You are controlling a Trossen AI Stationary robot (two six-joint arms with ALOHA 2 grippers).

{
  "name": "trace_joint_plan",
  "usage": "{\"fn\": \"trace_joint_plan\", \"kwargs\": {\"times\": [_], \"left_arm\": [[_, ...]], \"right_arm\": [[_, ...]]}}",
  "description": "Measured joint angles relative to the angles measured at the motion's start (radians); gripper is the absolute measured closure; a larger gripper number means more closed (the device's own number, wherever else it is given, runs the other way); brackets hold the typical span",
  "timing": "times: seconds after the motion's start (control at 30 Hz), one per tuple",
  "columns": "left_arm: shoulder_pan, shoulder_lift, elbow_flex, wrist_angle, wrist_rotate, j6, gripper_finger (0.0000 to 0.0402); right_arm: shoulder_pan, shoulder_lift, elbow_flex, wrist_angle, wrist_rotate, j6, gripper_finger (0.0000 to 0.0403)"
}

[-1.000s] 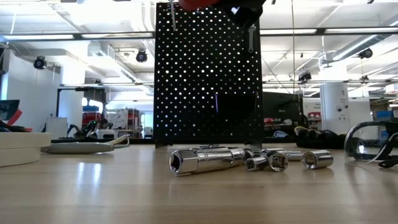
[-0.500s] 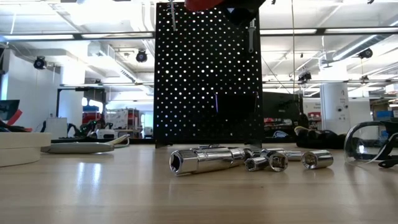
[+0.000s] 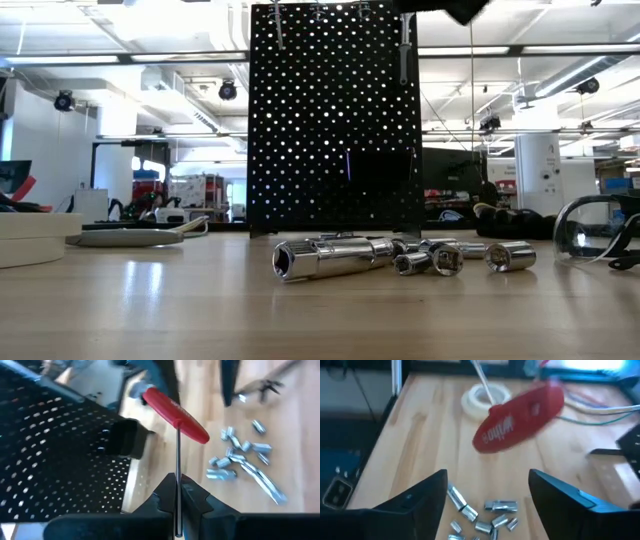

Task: Hang tools onto peg board
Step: Hang the allen wrench on the peg board

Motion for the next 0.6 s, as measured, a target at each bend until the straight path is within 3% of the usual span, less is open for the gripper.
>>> {"fn": "trace_joint_plan", "kwargs": {"times": [0.13,0.3,0.43,0.5,0.6], "left_arm": [[-0.001,0.000,-0.030,0.000,-0.063,-0.139,0.0401],[0.006,0.000,-0.058,0.049,-0.075,-0.169,0.0401],[0.016,0.000,-0.053,0.137,-0.073,-0.092,0.0401],[0.025,0.000,-0.041,0.164,-0.053,-0.064,0.0401],[0.042,-0.002,-0.028,0.196,-0.032,-0.031,0.0401]], "right_arm": [[0.031,-0.107,-0.225,0.347,0.017,0.000,0.0139],[0.019,-0.136,-0.526,0.965,0.023,-0.047,0.0160],[-0.015,-0.043,-0.697,1.414,0.013,-0.057,0.0172],[-0.033,0.031,-0.738,1.618,-0.045,-0.058,0.0174],[-0.063,0.130,-0.748,1.772,-0.152,-0.041,0.0173]]}}
